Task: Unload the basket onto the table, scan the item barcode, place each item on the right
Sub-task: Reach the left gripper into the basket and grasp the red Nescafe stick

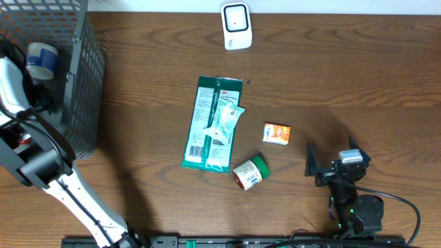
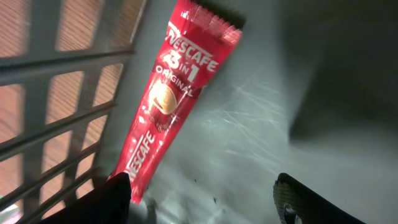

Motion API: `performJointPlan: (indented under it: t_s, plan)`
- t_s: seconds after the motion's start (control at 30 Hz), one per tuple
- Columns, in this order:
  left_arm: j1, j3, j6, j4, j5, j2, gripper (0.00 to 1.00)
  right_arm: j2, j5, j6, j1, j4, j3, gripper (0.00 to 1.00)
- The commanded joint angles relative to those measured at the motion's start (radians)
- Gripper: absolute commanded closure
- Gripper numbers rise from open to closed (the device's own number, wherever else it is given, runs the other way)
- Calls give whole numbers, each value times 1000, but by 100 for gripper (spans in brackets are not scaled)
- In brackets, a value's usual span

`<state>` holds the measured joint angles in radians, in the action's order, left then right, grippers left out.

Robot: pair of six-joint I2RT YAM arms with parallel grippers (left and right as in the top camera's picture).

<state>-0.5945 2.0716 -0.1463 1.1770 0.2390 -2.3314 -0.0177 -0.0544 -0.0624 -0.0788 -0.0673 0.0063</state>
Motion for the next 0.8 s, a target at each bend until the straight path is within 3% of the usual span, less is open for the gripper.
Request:
performJointPlan:
  t_s: [0.0,0.77]
  plan:
    - [-34,-12,-22,-8,9,-24,25,4,1,5,8,-4,-1,1]
    - [-150,-134,-45,-117,-230,-82,16,4,1,5,8,-4,-1,1]
